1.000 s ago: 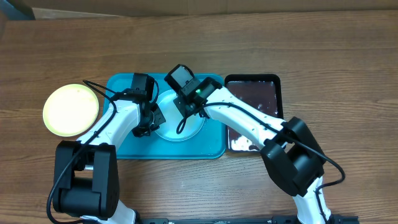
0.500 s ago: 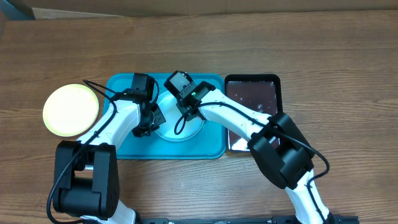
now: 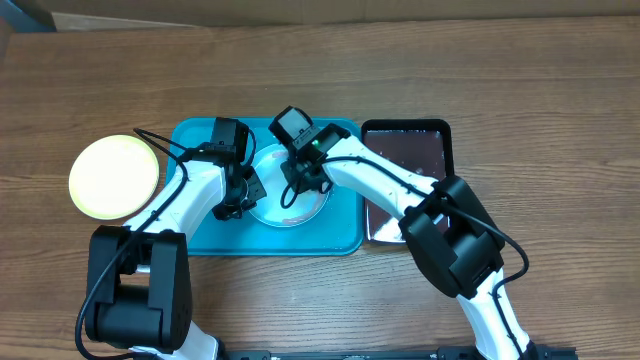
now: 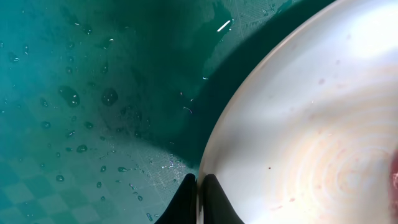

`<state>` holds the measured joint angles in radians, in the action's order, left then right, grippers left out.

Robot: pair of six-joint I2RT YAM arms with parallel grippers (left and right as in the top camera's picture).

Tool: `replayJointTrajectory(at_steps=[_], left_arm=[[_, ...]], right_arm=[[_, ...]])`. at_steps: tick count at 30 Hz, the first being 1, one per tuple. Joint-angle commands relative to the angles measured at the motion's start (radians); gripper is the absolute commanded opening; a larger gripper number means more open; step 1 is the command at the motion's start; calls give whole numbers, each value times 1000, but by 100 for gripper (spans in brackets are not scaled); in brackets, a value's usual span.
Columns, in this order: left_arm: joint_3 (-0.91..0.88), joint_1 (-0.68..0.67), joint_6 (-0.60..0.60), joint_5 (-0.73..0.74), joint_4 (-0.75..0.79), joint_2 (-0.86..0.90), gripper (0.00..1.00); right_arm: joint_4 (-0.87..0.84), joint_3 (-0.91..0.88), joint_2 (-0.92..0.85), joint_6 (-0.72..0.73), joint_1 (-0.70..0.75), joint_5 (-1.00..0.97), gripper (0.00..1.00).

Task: Clean dirty plates on tray and stack at the side
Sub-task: 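Scrub the light-blue plate with the sponge in the right gripper, then drop the sponge in the water tray and raise the right gripper away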

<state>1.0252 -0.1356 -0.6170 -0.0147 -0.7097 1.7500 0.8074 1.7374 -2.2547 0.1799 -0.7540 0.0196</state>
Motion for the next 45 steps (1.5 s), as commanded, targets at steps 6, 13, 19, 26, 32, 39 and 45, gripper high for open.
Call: replayJointTrajectory(at_steps=[6, 13, 19, 26, 32, 39, 45], left_arm=[[-24, -5, 28, -13, 0, 12, 4], [-24, -5, 35, -14, 0, 12, 4], [-24, -5, 34, -14, 1, 12, 4], [-24, -5, 34, -14, 1, 12, 4], [-24, -5, 34, -12, 3, 12, 4], [-24, -5, 34, -11, 4, 12, 4], [-24, -5, 34, -10, 4, 12, 4]], right_arm=[[33, 33, -37, 3, -8, 440, 4], [139, 166, 88, -13, 100, 446, 4], [285, 183, 205, -54, 212, 362, 4], [483, 148, 216, -53, 336, 56, 4], [452, -3, 216, 9, 398, -102, 4], [248, -189, 216, 61, 416, -186, 4], [218, -211, 217, 86, 418, -178, 70]])
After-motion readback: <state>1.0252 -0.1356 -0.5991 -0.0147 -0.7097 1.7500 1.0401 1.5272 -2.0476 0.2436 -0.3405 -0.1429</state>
